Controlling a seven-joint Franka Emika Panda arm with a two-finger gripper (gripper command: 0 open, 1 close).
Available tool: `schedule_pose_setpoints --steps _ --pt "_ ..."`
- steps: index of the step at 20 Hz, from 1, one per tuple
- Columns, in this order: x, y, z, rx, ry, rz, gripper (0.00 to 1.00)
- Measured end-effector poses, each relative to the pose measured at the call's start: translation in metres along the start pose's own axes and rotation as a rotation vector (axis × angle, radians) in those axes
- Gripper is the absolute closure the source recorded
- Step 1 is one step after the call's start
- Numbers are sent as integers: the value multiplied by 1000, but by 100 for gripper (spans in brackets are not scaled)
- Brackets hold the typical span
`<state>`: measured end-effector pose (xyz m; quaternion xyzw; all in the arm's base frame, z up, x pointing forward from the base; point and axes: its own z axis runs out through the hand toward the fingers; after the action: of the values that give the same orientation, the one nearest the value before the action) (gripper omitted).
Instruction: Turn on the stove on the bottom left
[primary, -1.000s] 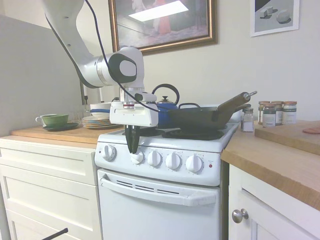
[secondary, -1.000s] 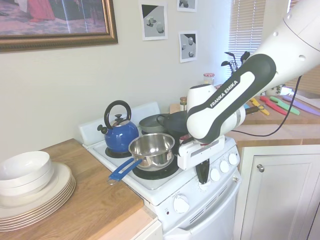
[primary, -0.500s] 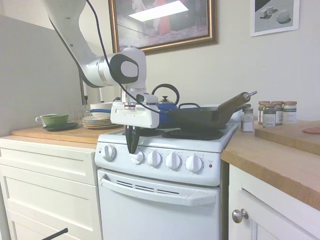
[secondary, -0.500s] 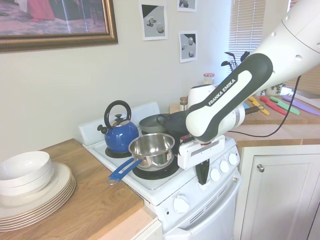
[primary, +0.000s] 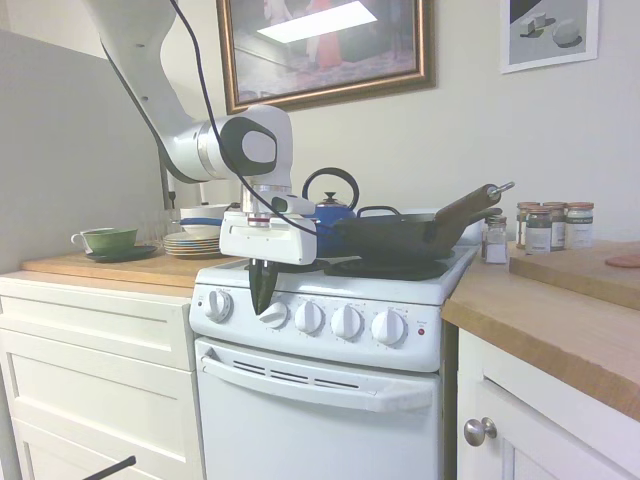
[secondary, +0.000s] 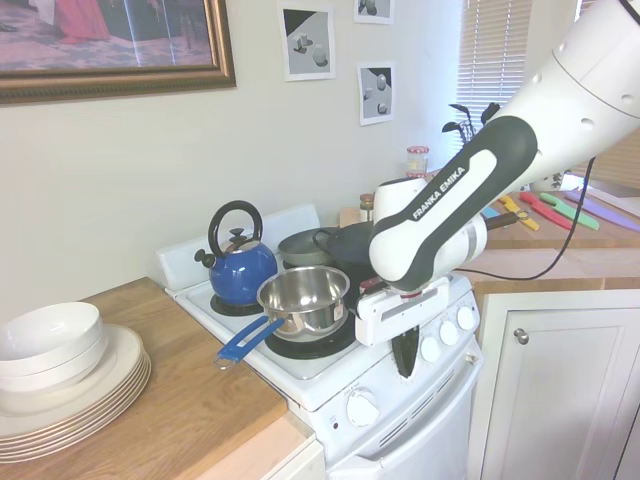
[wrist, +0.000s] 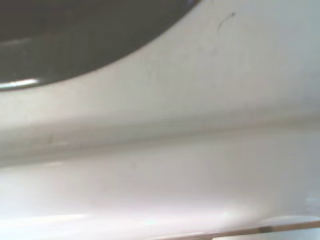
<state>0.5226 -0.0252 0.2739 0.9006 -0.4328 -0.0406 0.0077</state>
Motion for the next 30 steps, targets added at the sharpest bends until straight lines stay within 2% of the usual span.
schedule_pose_setpoints --steps 7,21,26,30 --pt "-4 -3 6 -46 46 -18 100" --pt "-18 -10 12 -91 126 -46 100" --pt "-19 -9 16 -85 123 -42 100" --pt "-17 -7 15 -66 97 -47 100"
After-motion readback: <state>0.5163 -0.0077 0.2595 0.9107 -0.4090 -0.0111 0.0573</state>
